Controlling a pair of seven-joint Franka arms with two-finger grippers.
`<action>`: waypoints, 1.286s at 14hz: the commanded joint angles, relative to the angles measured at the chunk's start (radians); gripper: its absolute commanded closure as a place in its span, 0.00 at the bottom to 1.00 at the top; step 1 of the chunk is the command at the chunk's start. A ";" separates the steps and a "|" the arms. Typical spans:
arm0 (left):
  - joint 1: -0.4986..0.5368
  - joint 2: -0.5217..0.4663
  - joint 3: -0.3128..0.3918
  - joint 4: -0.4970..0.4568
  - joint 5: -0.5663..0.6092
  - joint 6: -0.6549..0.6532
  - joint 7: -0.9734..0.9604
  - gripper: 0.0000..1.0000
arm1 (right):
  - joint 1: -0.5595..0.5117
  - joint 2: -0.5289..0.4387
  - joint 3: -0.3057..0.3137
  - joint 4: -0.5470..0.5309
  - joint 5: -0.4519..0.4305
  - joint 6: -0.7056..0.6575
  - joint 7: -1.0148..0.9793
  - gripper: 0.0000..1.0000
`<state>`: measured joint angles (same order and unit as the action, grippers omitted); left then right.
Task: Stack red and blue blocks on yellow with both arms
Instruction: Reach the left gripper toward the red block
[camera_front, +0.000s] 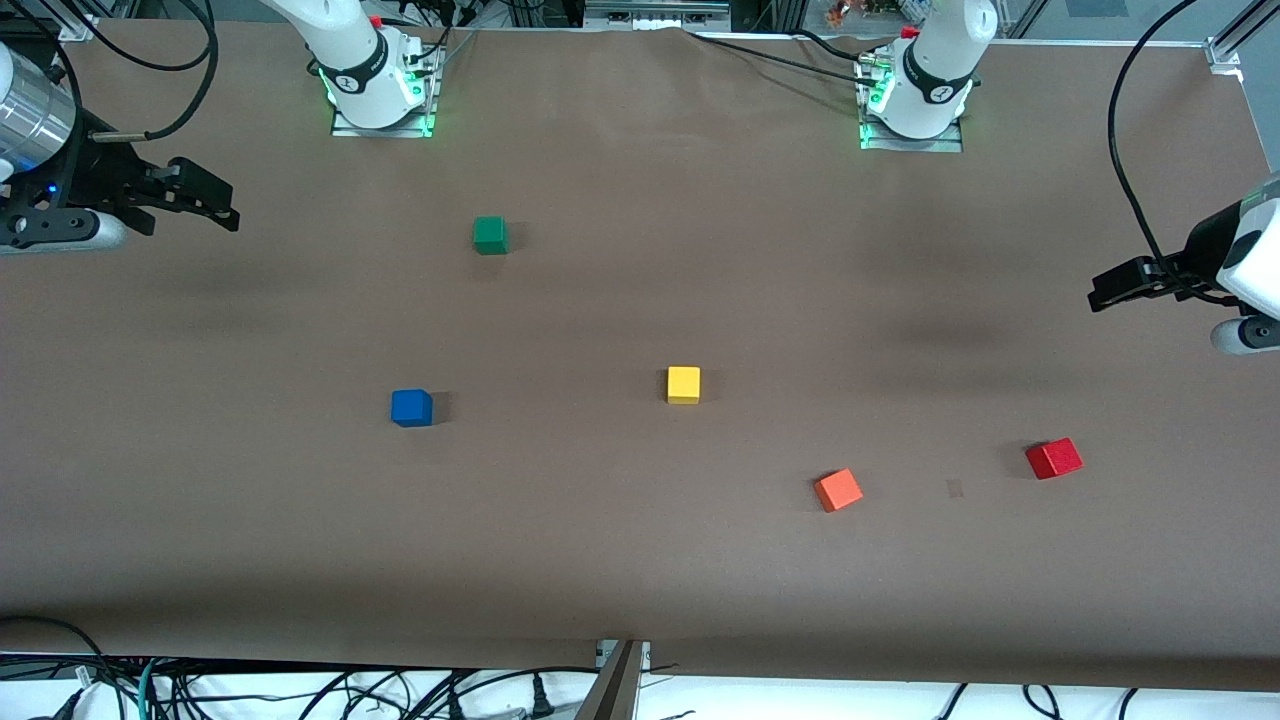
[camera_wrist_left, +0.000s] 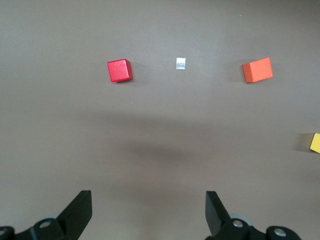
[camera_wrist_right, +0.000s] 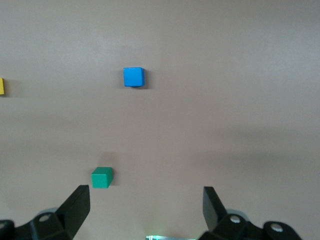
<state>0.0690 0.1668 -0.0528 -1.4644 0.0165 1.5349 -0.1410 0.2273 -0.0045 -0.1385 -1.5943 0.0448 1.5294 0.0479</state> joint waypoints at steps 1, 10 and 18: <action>0.000 0.011 0.002 0.036 -0.020 -0.007 0.006 0.00 | -0.017 -0.022 0.020 -0.018 -0.022 0.035 -0.052 0.00; 0.034 0.152 0.007 0.073 -0.007 0.055 0.027 0.00 | -0.014 -0.022 0.020 -0.016 -0.023 0.048 -0.068 0.00; 0.129 0.450 0.008 0.055 0.037 0.362 0.006 0.00 | -0.013 -0.006 0.023 -0.015 -0.026 0.109 -0.063 0.00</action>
<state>0.1986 0.5600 -0.0400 -1.4421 0.0388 1.8731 -0.1300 0.2269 -0.0033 -0.1278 -1.5962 0.0328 1.6137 -0.0063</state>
